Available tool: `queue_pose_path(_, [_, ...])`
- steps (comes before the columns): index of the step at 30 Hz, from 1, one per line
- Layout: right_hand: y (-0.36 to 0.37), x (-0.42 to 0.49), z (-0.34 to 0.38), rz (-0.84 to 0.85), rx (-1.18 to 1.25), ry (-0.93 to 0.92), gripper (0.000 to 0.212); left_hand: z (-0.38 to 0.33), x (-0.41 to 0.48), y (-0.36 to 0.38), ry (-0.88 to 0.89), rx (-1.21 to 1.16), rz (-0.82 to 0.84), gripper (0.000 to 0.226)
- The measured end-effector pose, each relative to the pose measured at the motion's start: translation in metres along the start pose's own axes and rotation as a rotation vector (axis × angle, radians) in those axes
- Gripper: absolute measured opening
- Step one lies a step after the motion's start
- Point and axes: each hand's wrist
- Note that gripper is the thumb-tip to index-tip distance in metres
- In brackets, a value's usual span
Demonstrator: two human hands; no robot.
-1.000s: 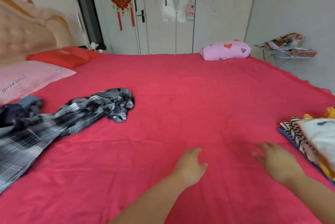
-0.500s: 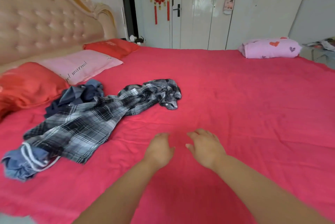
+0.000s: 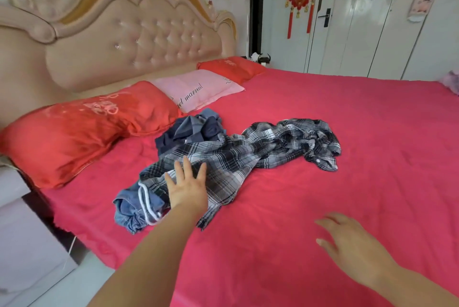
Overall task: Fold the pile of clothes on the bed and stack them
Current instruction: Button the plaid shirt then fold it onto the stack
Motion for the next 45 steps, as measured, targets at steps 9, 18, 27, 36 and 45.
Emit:
queue_pose_path(9, [0.018, 0.005, -0.009, 0.026, 0.066, 0.023, 0.046, 0.049, 0.021, 0.01, 0.048, 0.09, -0.113, 0.026])
queue_pose_path(18, [0.01, -0.011, 0.0, 0.024, 0.116, 0.044, 0.045, 0.051, 0.006, 0.003, 0.124, 0.008, -0.02, 0.024])
queue_pose_path(27, [-0.019, -0.028, 0.0, 0.08, 0.787, 0.313, 0.07, -0.094, -0.079, -0.054, 0.47, -0.855, -0.21, 0.025])
queue_pose_path(36, [-0.083, -0.072, -0.067, 0.122, 1.583, 0.461, 0.023, -0.215, -0.218, -0.07, 0.944, -1.289, 0.582, 0.019])
queue_pose_path(45, [-0.111, -0.206, -0.166, 0.133, 1.529, 0.418, 0.081, -0.222, -0.2, -0.047, 0.472, -1.491, 0.423, 0.015])
Point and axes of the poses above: each hand's wrist, its own x-axis towards the middle knuckle, its own y-axis out of the palm, z = x × y, and after that the axes turned 8 degrees about -x, right-handed
